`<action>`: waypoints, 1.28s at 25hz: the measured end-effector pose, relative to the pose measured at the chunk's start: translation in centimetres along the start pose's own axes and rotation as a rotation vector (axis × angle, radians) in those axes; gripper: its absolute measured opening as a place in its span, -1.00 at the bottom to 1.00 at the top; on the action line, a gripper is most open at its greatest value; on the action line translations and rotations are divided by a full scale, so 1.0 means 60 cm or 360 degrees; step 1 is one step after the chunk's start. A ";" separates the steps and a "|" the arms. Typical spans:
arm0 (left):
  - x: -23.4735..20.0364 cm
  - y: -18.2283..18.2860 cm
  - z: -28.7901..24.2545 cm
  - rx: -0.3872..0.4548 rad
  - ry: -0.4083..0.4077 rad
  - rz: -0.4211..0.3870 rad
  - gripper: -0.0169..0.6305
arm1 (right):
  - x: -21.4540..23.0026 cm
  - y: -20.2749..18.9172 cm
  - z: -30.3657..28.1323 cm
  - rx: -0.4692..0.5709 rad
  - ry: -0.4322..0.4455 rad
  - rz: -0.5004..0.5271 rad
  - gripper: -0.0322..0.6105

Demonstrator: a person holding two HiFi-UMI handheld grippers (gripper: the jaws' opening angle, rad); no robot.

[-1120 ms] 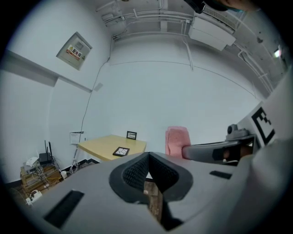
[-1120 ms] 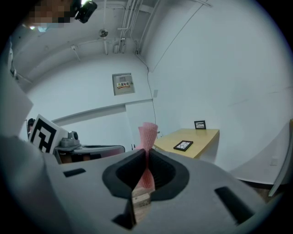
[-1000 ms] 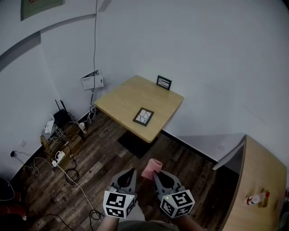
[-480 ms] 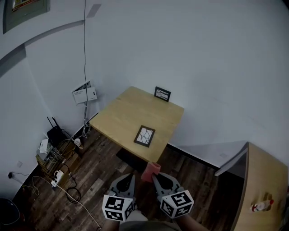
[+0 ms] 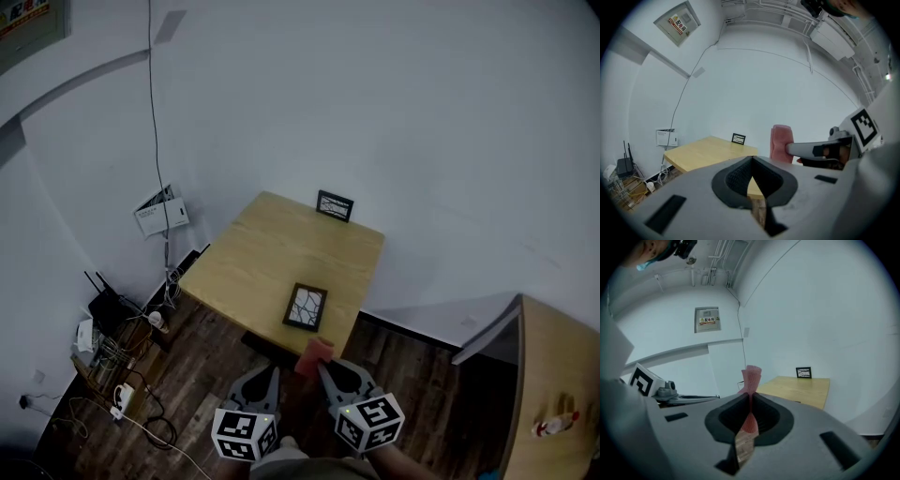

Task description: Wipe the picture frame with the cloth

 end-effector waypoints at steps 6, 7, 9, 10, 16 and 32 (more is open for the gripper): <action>-0.037 -0.009 -0.038 -0.0041 -0.0046 0.0026 -0.94 | 0.018 0.008 -0.042 0.0012 -0.0053 -0.0005 -0.85; -0.042 -0.011 -0.044 -0.0045 -0.0050 0.0037 -0.94 | 0.023 0.010 -0.047 0.0014 -0.0064 0.0000 -0.85; -0.050 -0.015 -0.054 -0.0060 -0.0053 0.0053 -0.94 | 0.033 0.014 -0.055 0.0017 -0.0092 0.0002 -0.85; -0.054 -0.018 -0.059 -0.0071 -0.0052 0.0057 -0.94 | 0.039 0.016 -0.058 0.0018 -0.0108 -0.0002 -0.85; -0.072 -0.035 -0.099 -0.0131 -0.0063 0.0097 -0.94 | 0.080 0.028 -0.088 0.0016 -0.0169 -0.0042 -0.85; -0.123 -0.109 -0.286 -0.0488 -0.0083 0.0225 -0.94 | 0.213 0.043 -0.256 -0.0181 -0.0179 -0.0034 -0.85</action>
Point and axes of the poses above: the fingertips, and each gripper's own axes: z backward along the fingers, x to its right, y out of its top, the point moved 6 cm from there along z, backward along the fingers, and after that the axes turned 12 degrees about -z, right-handed, at the moved point
